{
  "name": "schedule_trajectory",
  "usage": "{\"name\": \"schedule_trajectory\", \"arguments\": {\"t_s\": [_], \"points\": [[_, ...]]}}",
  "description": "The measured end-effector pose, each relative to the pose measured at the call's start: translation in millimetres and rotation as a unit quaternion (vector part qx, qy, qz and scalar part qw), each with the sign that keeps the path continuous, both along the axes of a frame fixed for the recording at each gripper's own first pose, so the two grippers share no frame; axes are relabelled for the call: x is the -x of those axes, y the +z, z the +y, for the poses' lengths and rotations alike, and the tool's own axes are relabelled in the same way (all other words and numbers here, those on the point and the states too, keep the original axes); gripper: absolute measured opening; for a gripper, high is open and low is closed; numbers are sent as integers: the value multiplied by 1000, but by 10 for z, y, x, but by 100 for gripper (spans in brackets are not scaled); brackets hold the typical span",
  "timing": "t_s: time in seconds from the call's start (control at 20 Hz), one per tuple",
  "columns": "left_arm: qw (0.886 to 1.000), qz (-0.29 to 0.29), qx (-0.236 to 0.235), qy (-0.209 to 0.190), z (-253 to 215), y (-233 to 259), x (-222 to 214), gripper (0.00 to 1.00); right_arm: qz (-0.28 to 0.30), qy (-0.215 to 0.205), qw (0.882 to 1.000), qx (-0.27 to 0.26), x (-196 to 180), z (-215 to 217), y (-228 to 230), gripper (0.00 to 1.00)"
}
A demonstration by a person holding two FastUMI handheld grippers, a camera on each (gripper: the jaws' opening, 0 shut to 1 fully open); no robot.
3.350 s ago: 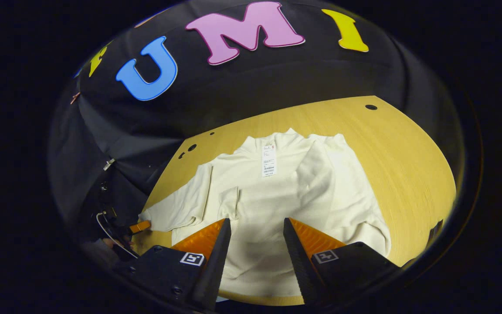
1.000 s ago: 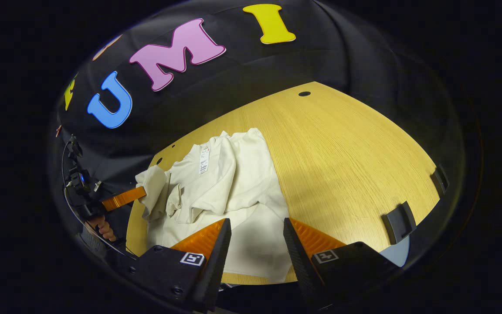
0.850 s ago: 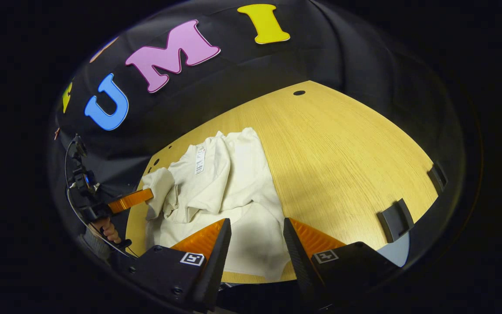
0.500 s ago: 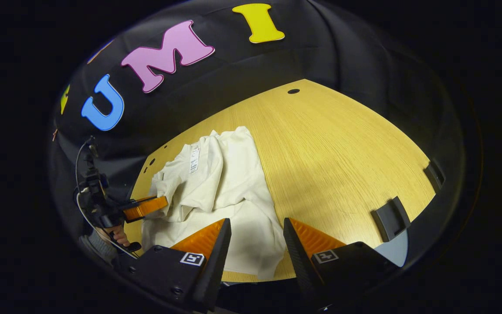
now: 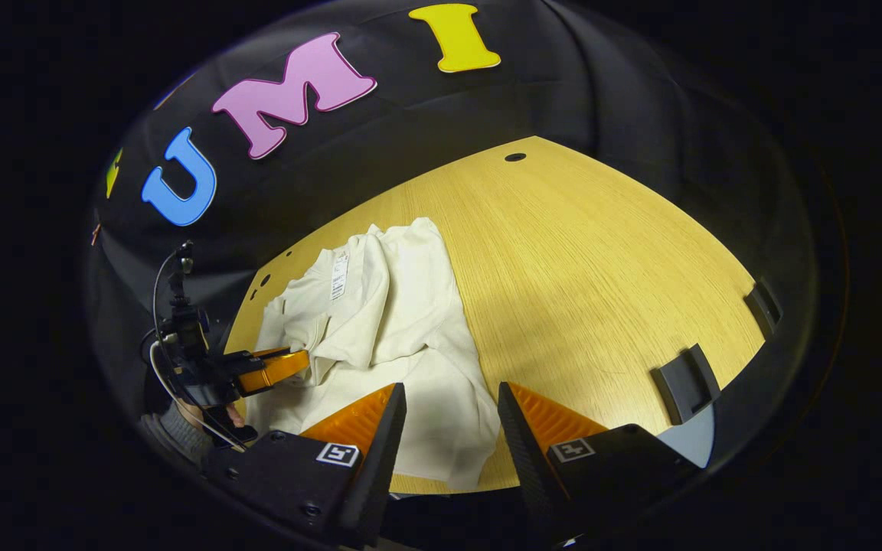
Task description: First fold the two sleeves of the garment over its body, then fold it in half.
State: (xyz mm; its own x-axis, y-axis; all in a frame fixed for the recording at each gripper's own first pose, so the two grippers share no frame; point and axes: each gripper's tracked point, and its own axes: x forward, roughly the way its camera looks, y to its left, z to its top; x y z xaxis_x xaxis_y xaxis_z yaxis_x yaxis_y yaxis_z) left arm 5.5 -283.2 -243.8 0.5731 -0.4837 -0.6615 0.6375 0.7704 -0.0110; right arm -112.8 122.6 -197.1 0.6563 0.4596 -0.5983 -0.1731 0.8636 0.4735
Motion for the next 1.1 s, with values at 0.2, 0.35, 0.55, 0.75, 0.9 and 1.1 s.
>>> {"name": "schedule_trajectory", "arguments": {"t_s": [0.2, 0.35, 0.55, 0.75, 0.9, 1.1], "points": [[1000, -18, 2, 6, 68, 106, 71, 58, 0, 4, 1000, 4, 4, 26, -11, 75], [999, -36, 3, 10, 173, 249, 170, 77, -2, 5, 1000, 7, -18, 37, -19, 75], [998, -50, 0, 45, 520, 405, 277, 92, -3, 19, 1000, 21, 2, 92, -72, 75], [994, -43, 11, 97, 1032, 433, 486, 92, -4, 45, 998, 40, 112, 160, -128, 75], [990, -25, 6, 135, 1470, 267, 707, 92, -3, 66, 997, 45, 216, 202, -192, 75], [985, 13, -15, 169, 1871, -33, 956, 93, 11, 82, 995, 61, 335, 181, -338, 75]]}}
